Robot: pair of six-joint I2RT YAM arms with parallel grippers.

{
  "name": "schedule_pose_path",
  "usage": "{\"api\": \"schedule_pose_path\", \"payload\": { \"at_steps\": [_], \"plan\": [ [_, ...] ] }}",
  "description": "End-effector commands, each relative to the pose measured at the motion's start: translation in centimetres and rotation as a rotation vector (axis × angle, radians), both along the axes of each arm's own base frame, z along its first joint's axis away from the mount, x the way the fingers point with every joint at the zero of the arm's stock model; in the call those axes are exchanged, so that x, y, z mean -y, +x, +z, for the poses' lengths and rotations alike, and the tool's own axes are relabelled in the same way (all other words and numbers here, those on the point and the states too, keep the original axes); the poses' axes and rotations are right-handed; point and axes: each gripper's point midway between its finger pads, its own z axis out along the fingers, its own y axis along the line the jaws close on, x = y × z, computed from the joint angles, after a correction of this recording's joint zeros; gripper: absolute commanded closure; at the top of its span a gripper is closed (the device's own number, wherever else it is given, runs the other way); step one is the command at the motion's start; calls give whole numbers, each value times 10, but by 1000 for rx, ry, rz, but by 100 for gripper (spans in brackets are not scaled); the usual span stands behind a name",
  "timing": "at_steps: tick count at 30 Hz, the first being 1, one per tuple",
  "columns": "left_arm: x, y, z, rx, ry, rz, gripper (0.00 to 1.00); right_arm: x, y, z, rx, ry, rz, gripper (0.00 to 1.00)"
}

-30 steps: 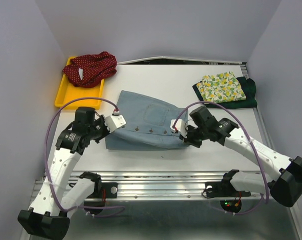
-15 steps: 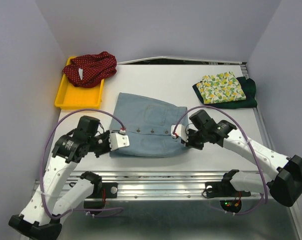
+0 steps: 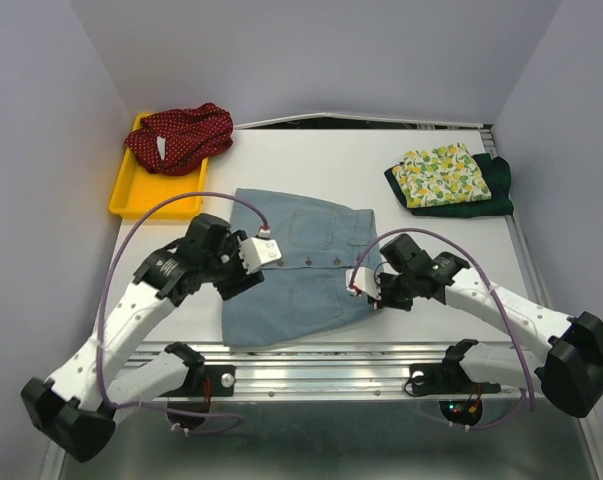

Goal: Fold and stack the skirts
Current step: Fold the skirt

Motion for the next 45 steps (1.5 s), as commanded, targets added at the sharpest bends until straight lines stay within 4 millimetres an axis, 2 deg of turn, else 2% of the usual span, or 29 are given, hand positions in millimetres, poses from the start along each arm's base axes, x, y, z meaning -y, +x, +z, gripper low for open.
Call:
{"api": "schedule_pose_path", "payload": {
  "at_steps": [1, 3, 4, 5, 7, 10, 13, 16, 22, 28, 31, 32, 34, 35, 36, 37, 39, 40, 41, 43, 45],
  "plan": [
    [11, 54, -30, -9, 7, 184, 35, 3, 9, -2, 55, -5, -1, 88],
    [11, 68, -52, -83, 28, 219, 42, 2, 9, 0, 51, 2, -19, 93],
    [9, 75, -57, -103, 22, 241, 46, 2, 8, -1, 44, 1, -23, 94],
    [-1, 87, -61, -117, 10, 293, 51, 0, 7, -1, 31, 11, -36, 96],
    [-8, 103, -79, -184, 33, 348, 55, -2, 5, 0, 19, 22, -38, 96],
    [-26, 126, -94, -237, 40, 448, 54, 0, 3, -6, 11, 17, -43, 97],
    [-44, 145, -93, -256, -31, 561, 46, 3, 4, -9, 21, 4, -47, 98],
    [-55, 146, -99, -302, -57, 601, 43, 4, 6, -10, 23, -5, -49, 98],
    [-54, 137, -123, -402, -76, 620, 43, 3, 6, -11, 18, -6, -59, 98],
    [-59, 134, -151, -514, -108, 679, 52, 2, 9, -7, 27, -4, -60, 98],
    [-60, 133, -156, -547, -121, 692, 65, 2, 9, -8, 26, -7, -58, 98],
    [-60, 134, -154, -540, -122, 691, 75, 2, 10, -8, 26, -7, -60, 98],
    [-62, 139, -144, -501, -135, 689, 84, 3, 9, -9, 26, -11, -57, 98],
    [-62, 141, -138, -483, -137, 681, 93, 3, 10, -9, 27, -13, -59, 98],
    [-63, 143, -132, -463, -140, 677, 97, 4, 10, -9, 30, -13, -60, 98],
    [-63, 146, -118, -428, -148, 668, 100, 4, 9, -9, 29, -15, -61, 98],
    [-63, 150, -97, -371, -162, 651, 100, 5, 9, -9, 31, -17, -60, 99],
    [-64, 151, -94, -367, -162, 648, 100, 6, 8, -10, 27, -19, -60, 98],
    [-63, 156, -79, -328, -176, 639, 100, 6, 8, -10, 30, -21, -61, 98],
    [-62, 168, -61, -278, -195, 637, 100, 7, 8, -11, 32, -22, -59, 99],
    [-61, 177, -56, -262, -197, 631, 100, 7, 7, -12, 31, -24, -58, 99]
  ]
}}
